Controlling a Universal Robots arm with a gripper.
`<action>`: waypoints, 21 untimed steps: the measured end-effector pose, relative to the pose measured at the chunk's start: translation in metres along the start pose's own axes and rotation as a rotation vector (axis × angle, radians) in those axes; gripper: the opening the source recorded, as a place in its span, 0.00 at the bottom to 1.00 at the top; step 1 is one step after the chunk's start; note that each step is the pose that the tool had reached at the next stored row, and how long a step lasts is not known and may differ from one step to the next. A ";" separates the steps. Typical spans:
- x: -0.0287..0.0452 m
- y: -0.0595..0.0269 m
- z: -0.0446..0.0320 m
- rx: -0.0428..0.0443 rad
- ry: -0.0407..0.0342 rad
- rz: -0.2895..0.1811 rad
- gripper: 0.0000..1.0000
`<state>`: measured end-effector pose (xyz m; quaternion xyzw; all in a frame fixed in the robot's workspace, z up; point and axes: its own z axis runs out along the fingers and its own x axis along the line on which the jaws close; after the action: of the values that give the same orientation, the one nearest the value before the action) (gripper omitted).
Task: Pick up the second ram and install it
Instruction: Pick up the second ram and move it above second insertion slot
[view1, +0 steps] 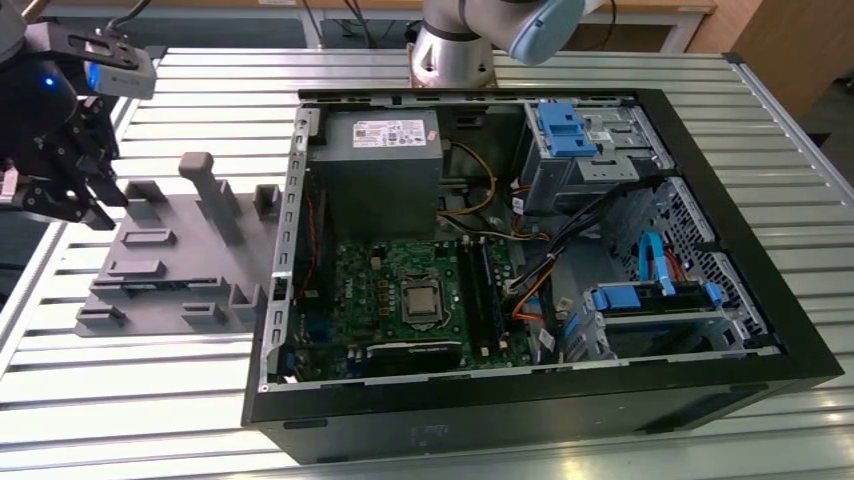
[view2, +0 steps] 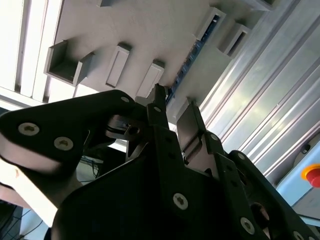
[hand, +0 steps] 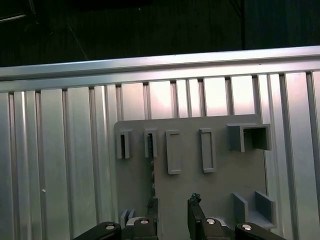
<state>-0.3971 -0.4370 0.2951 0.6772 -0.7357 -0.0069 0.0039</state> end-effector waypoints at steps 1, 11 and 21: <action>0.0002 0.0000 0.0016 0.0000 0.0000 0.000 0.37; 0.0087 -0.0008 0.0170 -0.0001 0.0000 -0.003 0.37; 0.0096 -0.0010 0.0220 0.0000 0.0000 -0.004 0.37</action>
<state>-0.3973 -0.4465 0.2731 0.6786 -0.7345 -0.0069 0.0039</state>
